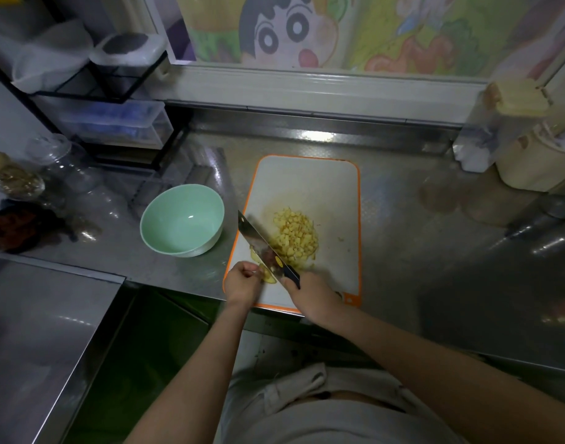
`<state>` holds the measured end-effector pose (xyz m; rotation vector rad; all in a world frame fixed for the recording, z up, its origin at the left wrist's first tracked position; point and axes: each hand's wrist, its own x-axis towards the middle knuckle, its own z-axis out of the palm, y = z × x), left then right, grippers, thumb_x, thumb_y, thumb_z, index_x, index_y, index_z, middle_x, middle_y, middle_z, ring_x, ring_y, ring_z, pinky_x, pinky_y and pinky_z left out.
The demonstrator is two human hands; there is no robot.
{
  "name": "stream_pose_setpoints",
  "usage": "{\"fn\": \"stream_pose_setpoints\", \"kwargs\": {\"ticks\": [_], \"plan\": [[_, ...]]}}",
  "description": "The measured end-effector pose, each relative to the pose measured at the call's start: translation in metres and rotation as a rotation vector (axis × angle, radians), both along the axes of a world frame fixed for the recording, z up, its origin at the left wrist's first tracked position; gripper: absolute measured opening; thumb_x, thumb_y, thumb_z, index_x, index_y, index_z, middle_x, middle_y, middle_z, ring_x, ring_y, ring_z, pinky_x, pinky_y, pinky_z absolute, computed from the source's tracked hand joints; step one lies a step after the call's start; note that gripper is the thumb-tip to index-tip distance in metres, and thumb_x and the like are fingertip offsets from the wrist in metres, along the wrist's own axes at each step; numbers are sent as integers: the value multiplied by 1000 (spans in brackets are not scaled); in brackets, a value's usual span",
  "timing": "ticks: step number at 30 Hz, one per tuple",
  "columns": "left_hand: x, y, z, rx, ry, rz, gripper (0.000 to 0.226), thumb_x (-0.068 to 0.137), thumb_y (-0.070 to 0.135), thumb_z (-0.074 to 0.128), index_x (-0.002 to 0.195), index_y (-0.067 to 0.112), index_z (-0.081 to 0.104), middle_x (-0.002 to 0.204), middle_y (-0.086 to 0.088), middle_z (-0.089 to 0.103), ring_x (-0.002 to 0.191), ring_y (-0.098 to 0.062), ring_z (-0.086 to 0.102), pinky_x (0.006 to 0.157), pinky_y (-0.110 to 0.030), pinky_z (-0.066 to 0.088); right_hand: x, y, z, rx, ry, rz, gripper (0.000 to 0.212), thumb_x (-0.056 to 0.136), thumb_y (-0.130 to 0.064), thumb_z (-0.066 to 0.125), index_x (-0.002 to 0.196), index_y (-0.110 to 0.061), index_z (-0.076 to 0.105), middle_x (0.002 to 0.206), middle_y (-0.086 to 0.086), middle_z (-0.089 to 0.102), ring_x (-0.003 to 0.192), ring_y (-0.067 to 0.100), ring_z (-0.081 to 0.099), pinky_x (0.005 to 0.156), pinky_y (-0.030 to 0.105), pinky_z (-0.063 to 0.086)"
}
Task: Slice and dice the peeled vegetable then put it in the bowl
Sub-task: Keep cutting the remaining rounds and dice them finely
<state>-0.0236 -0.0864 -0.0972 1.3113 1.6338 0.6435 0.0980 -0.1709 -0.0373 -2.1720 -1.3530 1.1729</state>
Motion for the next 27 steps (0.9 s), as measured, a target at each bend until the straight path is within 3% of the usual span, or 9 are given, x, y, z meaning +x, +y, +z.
{"fn": "stream_pose_setpoints", "kwargs": {"ticks": [3, 8, 11, 14, 18, 21, 27], "plan": [[1, -1, 1, 2, 9, 5, 33, 82, -2, 60, 62, 23, 52, 65, 7, 55, 65, -12, 52, 64, -18, 41, 0, -1, 2, 7, 0, 10, 33, 99, -39, 40, 83, -11, 45, 67, 0, 40, 74, 23, 48, 63, 29, 37], [2, -1, 6, -1, 41, 19, 34, 81, -2, 58, 59, 22, 51, 64, 9, 53, 66, -11, 50, 57, -6, 35, -1, -2, 2, -12, 15, 18, 34, 99, -38, 40, 72, -18, 40, 66, -2, 40, 68, 19, 47, 56, 27, 35], [2, 1, 6, -23, 50, 20, 34, 80, -3, 57, 58, 22, 52, 65, 10, 54, 73, -14, 52, 64, -15, 40, -1, -2, 3, -25, -1, 17, 36, 99, -39, 40, 68, -20, 37, 66, -2, 40, 71, 21, 48, 60, 27, 37], [2, 3, 5, -50, 78, 18, 27, 80, 0, 58, 61, 19, 56, 67, 9, 56, 79, -15, 54, 75, -22, 42, 0, -1, 5, -21, 15, 18, 33, 99, -38, 40, 76, -15, 43, 66, -1, 40, 73, 22, 49, 64, 29, 38], [2, 3, 4, -41, 112, 9, 18, 81, 3, 55, 71, 15, 63, 79, -1, 63, 81, -15, 57, 75, -22, 41, 0, -2, 7, -18, 11, 31, 32, 99, -38, 40, 84, -11, 46, 66, -2, 41, 67, 18, 48, 59, 26, 37], [2, 5, 1, -50, 106, 17, 22, 80, 3, 57, 64, 18, 61, 82, -4, 66, 87, -21, 61, 76, -23, 42, 0, -3, 7, -25, 8, 30, 32, 99, -38, 40, 85, -9, 46, 67, 0, 42, 71, 21, 48, 62, 27, 37], [4, 6, 3, -71, 142, 36, 21, 81, 5, 57, 65, 18, 60, 91, -9, 70, 92, -23, 63, 76, -23, 42, -4, -3, 14, -30, -59, 62, 32, 100, -37, 38, 93, -8, 50, 85, 8, 50, 77, 21, 50, 66, 29, 37]]}}
